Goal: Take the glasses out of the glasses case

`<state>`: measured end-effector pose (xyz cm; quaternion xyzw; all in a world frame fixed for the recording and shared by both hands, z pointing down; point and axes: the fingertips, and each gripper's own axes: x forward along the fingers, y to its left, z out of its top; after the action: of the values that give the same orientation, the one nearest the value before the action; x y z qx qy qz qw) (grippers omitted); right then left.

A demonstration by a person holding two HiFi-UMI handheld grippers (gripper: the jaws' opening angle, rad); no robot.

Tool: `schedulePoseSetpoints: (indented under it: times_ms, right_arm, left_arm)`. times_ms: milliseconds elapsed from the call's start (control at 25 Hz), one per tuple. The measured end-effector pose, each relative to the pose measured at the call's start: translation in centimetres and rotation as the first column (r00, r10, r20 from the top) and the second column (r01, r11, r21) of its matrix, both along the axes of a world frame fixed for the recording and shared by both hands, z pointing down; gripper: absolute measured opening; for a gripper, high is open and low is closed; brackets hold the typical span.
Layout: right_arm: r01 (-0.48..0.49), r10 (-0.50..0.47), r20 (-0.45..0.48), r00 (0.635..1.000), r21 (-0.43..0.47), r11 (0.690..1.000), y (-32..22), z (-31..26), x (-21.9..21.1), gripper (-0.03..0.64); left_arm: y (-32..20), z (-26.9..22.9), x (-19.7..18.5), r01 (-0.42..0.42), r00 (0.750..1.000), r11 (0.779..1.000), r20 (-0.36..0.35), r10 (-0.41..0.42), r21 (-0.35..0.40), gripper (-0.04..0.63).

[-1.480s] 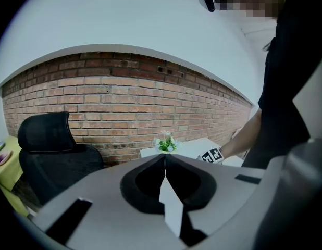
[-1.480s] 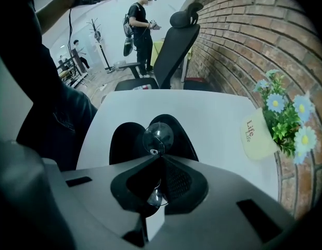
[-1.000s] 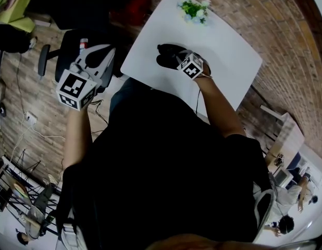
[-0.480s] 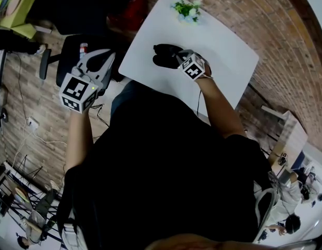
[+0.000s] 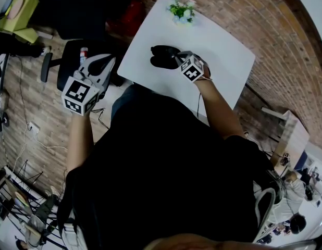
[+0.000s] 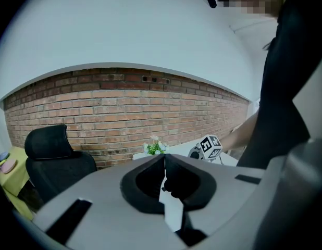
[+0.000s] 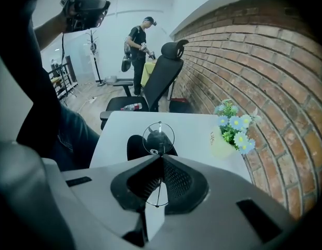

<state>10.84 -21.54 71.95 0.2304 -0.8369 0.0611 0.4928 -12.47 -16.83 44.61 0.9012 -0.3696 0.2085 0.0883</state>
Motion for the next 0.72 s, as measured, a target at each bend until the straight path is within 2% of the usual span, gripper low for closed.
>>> schedulePoseSetpoints:
  times_ms: [240,720]
  right_arm:
    - [-0.018,0.017,0.016,1.000,0.027,0.999,0.7,-1.7,0.3,0.025]
    - [-0.039,0.029,0.067,0.997,0.146,0.988,1.6,-8.1,1.1,0.025]
  left_arm:
    - [1.6,-0.5,1.1,-0.008,1.000,1.000,0.005,0.008,0.011,0.011]
    - [4.1,-1.0,3.6,-0.049,0.999,0.998,-0.001,0.049,0.038,0.011]
